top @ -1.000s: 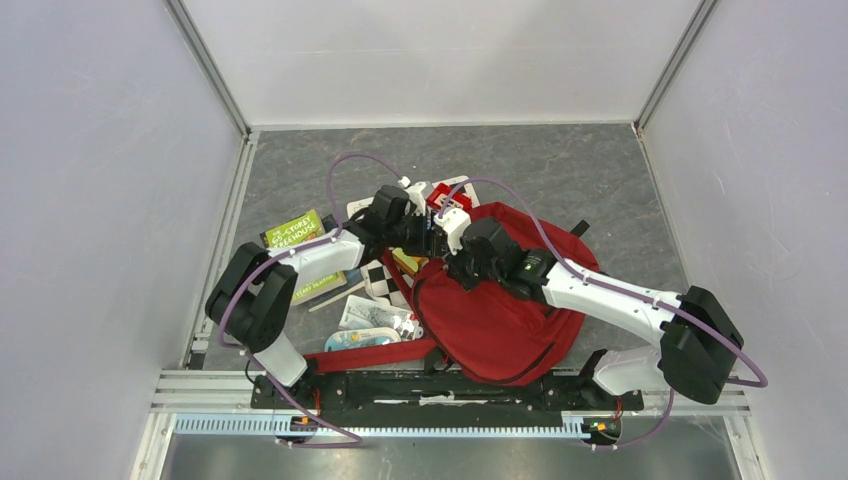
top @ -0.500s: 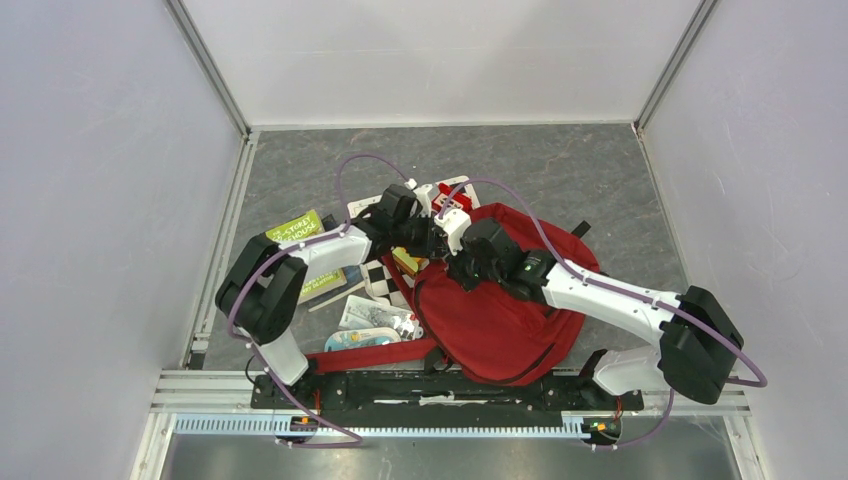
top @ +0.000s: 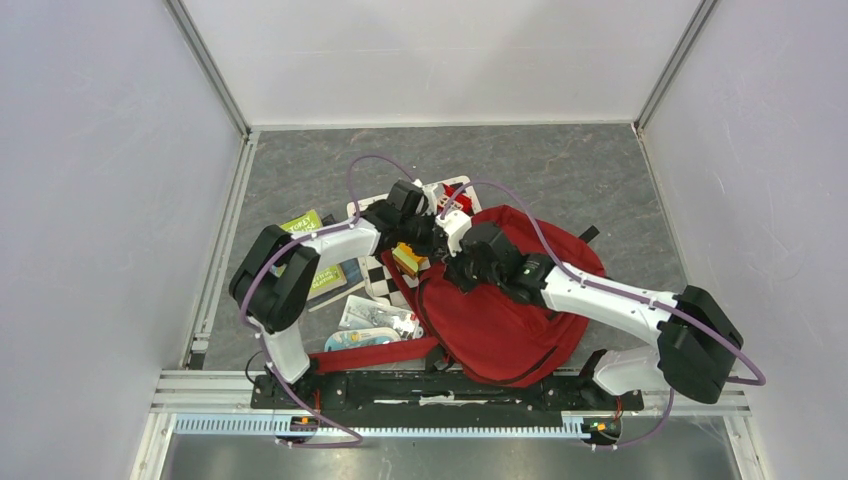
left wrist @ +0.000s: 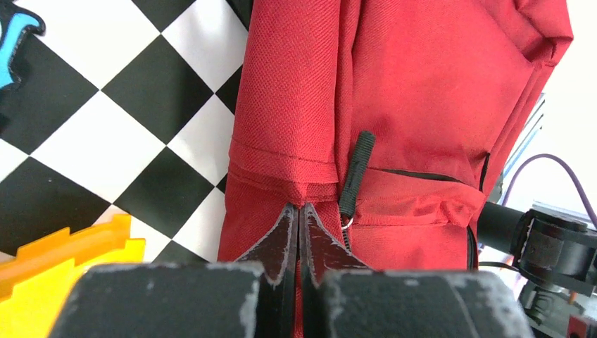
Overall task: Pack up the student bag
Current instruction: Unzip the student bag at the center of the board.
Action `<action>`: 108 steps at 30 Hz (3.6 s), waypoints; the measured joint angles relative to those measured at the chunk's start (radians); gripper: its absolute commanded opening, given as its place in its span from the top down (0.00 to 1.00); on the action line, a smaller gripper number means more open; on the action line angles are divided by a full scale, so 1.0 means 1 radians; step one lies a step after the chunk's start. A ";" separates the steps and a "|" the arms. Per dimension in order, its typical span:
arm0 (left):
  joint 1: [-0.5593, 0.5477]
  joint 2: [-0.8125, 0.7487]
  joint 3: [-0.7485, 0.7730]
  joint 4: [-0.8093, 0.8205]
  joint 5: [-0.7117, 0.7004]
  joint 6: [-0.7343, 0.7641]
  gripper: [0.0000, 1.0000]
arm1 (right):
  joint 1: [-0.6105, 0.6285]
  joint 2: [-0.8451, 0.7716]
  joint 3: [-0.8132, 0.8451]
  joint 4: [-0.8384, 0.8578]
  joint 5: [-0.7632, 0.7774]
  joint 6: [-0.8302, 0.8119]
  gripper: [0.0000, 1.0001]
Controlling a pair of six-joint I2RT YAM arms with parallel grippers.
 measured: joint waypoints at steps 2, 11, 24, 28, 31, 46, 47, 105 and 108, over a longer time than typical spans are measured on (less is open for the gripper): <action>0.000 0.018 0.006 -0.002 0.005 -0.019 0.98 | 0.010 0.002 0.000 0.010 0.000 0.006 1.00; 0.002 0.032 0.007 0.000 -0.014 -0.077 0.98 | 0.101 0.051 0.000 0.073 -0.008 0.039 1.00; 0.049 0.031 0.007 -0.002 -0.037 -0.089 0.98 | 0.200 0.050 0.001 0.091 0.014 0.056 1.00; 0.056 0.014 0.007 -0.027 -0.042 -0.080 0.85 | 0.222 0.027 0.001 0.088 0.029 0.072 1.00; 0.060 -0.022 0.007 -0.056 -0.067 -0.053 0.50 | 0.226 -0.006 0.001 0.089 0.034 0.085 1.00; 0.074 -0.464 -0.174 -0.249 -0.129 0.056 0.05 | 0.240 -0.042 0.001 0.092 0.060 0.090 1.00; 0.074 -0.481 -0.193 -0.267 -0.123 0.057 0.05 | 0.240 -0.042 0.001 0.092 0.060 0.089 1.00; 0.091 -0.025 0.259 -0.381 0.000 0.110 0.98 | 0.277 -0.020 0.024 0.059 0.186 0.022 1.00; 0.106 0.019 0.313 -0.380 -0.011 0.110 0.98 | 0.280 -0.039 0.000 0.056 0.206 0.030 1.00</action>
